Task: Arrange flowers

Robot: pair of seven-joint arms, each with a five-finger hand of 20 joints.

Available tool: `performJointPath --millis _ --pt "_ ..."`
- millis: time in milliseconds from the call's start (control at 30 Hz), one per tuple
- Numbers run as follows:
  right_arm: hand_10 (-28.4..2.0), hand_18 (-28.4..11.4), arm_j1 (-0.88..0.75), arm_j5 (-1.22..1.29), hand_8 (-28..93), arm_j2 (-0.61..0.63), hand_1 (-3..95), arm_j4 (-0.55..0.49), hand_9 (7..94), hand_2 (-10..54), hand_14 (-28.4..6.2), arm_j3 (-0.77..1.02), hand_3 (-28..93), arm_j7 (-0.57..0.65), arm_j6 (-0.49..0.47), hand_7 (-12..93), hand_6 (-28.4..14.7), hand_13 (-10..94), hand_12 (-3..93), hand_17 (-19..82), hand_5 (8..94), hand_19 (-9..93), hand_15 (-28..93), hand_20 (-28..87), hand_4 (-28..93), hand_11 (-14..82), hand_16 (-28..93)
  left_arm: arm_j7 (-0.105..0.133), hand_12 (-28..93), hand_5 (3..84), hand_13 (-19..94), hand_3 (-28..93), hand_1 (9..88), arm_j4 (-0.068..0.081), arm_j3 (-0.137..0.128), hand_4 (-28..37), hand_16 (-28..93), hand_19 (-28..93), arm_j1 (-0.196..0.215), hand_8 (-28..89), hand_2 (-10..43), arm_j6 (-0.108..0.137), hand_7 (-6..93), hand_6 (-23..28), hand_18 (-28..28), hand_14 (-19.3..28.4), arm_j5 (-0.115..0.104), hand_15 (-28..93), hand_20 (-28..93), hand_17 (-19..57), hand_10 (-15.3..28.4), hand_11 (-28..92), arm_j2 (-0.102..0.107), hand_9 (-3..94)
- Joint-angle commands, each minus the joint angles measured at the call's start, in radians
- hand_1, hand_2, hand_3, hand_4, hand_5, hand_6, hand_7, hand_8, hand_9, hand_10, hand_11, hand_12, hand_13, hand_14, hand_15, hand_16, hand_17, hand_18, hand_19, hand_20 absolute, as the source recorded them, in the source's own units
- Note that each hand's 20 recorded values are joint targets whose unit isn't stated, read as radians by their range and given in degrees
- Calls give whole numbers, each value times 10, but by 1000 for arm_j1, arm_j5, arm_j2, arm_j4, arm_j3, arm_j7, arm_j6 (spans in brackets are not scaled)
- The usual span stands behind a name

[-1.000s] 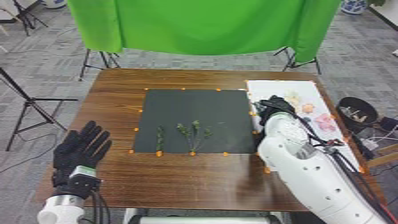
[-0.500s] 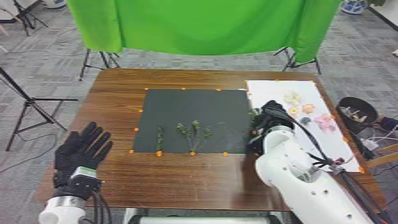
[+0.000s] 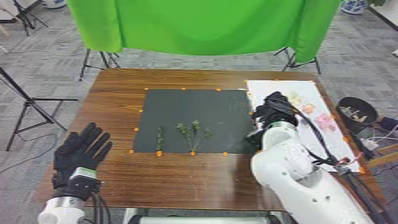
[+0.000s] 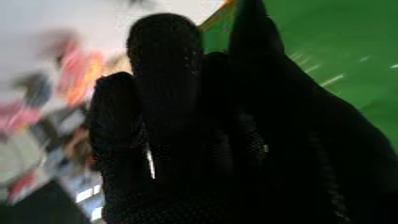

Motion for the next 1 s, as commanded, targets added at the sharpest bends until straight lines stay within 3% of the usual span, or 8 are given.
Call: performJointPath --millis 33,367,500,567,633,733,867,1000 --pt "-215 -283 -32 -7 -87 -16 366 43 696 -95 -145 26 793 -17 -234 154 -131 708 170 350 596 886 511 232 -279 183 203 -1 102 414 237 730 288 -5 -4 -281 -90 377 17 -91 173 -6 179 99 144 165 -6 405 81 -68 158 267 0 319" --pt "-224 -282 13 -21 -84 -54 334 157 681 -95 -151 -25 736 -19 -292 79 -152 689 166 344 589 894 512 237 -282 175 191 -10 102 416 238 730 289 0 4 -280 -91 378 7 -91 173 2 179 101 144 166 -3 407 81 -68 158 268 -3 320" --pt "-213 -274 18 -23 -88 -68 403 211 693 -95 -143 -42 749 -22 -267 118 -116 697 165 348 633 898 503 240 -279 177 188 -18 102 415 237 728 290 2 10 -281 -91 378 1 -91 174 -1 180 100 144 166 -5 407 81 -68 157 268 -7 320" --pt "-194 -267 5 -34 -95 -73 464 228 705 -95 -128 -40 769 -25 -257 209 -80 709 167 351 662 898 478 242 -281 185 225 -26 102 415 237 728 290 3 13 -281 -91 378 -3 -91 174 0 180 100 144 166 -3 407 81 -68 158 268 -9 320" --pt "-177 -262 -3 -38 41 -75 547 241 721 -95 -99 -40 728 -24 -247 318 -66 730 174 359 676 896 419 248 -282 180 308 -25 101 415 238 728 289 1 12 -281 -91 378 0 -92 174 0 180 100 144 166 -2 407 81 -68 158 268 -8 320" --pt "-145 -248 -18 -34 108 -70 627 249 770 -95 -62 -34 730 -26 -237 579 -29 788 234 389 653 887 313 258 -281 101 380 -27 102 415 238 729 290 3 11 -280 -91 378 -2 -92 174 -2 181 100 144 165 -1 409 81 -68 158 270 -7 321" --pt "-119 -246 -29 -31 80 -60 645 245 843 -95 -44 -30 760 -33 -185 690 -21 857 276 419 634 884 236 276 -281 51 423 -25 102 415 238 729 291 5 12 -279 -92 378 -4 -92 172 -8 182 100 144 165 -18 409 81 -68 158 269 -8 320" --pt "-92 -252 -40 -47 62 -38 641 215 915 -95 -25 -32 805 -61 -90 742 -12 912 337 438 628 881 226 294 -282 70 462 -25 102 414 238 728 294 5 11 -278 -92 378 -4 -92 170 -10 183 100 144 165 -15 410 81 -68 157 270 -8 320"
